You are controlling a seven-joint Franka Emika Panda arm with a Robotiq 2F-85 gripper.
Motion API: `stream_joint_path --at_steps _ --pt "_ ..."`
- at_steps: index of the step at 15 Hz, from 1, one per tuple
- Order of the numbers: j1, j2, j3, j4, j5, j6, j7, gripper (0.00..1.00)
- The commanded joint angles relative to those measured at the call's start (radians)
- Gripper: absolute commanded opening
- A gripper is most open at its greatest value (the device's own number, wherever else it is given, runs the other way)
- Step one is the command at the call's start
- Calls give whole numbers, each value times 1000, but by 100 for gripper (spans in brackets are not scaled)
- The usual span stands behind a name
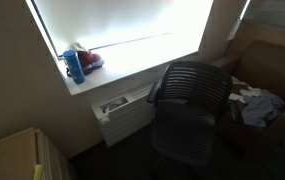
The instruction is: Hang the blue t-shirt on the backrest of the chair
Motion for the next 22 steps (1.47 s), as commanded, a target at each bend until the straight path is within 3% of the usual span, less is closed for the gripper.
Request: stream_joint_path --at_steps 1,3,7,8,12,13,14,18,22 --pt "-90 204 64 130 -143 -51 280 100" --pt "-100 296 49 189 -231 -52 454 100" --pt "-43 471 -7 331 -337 -115 771 100" --pt "104 374 -167 241 -249 -41 629 100" --pt "210 401 -270 264 -228 -39 626 100" --pt "235 439 -301 303 -228 -39 695 100" --pt "264 501 -347 349 -204 -36 760 100" --pt "302 687 -449 473 27 -48 728 100" --pt "293 879 -472 664 304 -173 694 100"
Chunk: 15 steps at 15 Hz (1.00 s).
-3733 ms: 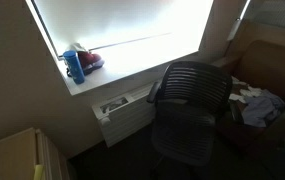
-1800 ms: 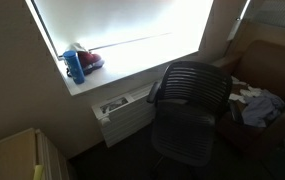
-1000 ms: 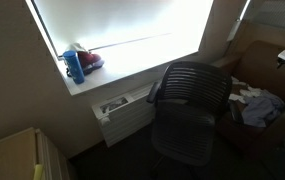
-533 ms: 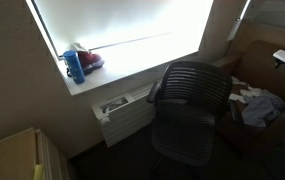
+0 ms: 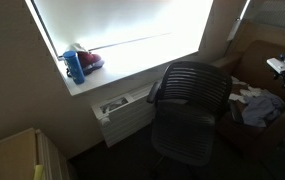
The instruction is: Hang the blue t-shirt on the backrest of the chair
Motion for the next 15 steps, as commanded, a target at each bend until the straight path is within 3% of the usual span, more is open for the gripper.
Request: stream_joint_path --at_steps 1,2,6,7,12,15 --pt "5 165 -15 199 202 -164 -30 100" --pt "41 98 -50 96 167 -70 -42 100" --pt "59 131 -68 128 183 -81 -46 100" --pt "77 143 -88 123 177 -11 -9 100" --pt "67 384 -137 339 296 -8 136 100" --pt "89 562 -204 505 308 -22 264 100"
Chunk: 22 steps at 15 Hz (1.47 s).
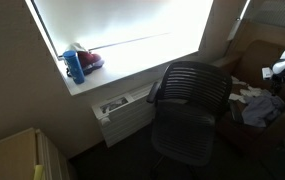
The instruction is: Hang the blue t-shirt on the backrest of the chair
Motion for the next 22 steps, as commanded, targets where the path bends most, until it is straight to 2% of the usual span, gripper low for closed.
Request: stream_joint_path --at_steps 1,2,3,4,7,8,10,14,19,20,21,22 --pt "30 219 -79 223 26 -20 141 100" --pt "30 273 -93 286 24 -48 183 100" --pt "43 306 -114 331 11 -125 222 100" --pt "18 223 -74 212 8 -35 157 100" --pt "29 304 -97 308 -2 -88 213 100" --pt "34 313 -103 312 -2 -50 227 100" --pt "16 373 -101 379 31 -4 298 100" --pt "-50 466 -73 503 84 -28 391 100" --pt "-67 619 -119 694 72 -42 542 100" --pt "-70 543 -88 594 -3 -19 583 86" --pt "-74 560 -84 621 -18 -44 592 72" --pt "-75 560 -80 625 -43 -53 613 66"
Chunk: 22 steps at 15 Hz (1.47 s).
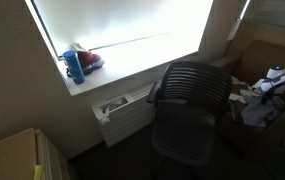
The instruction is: Hang the blue t-shirt on the backrest of the chair
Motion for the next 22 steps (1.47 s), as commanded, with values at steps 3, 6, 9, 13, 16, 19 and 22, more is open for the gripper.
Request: stream_joint_path --at_steps 3,6,9,13,16,19,22 --pt "-7 -1 9 28 -25 -31 26 44" --pt "-13 -3 21 47 -28 -62 19 25" --pt "-35 -6 54 89 -23 -135 -22 3" --pt "-68 -9 94 156 -16 -223 -75 0" --pt "-82 -27 114 181 -9 -233 -121 0" --pt "-75 -114 125 108 -14 -139 -176 0" --pt "-64 -252 131 -38 -28 53 -280 0"
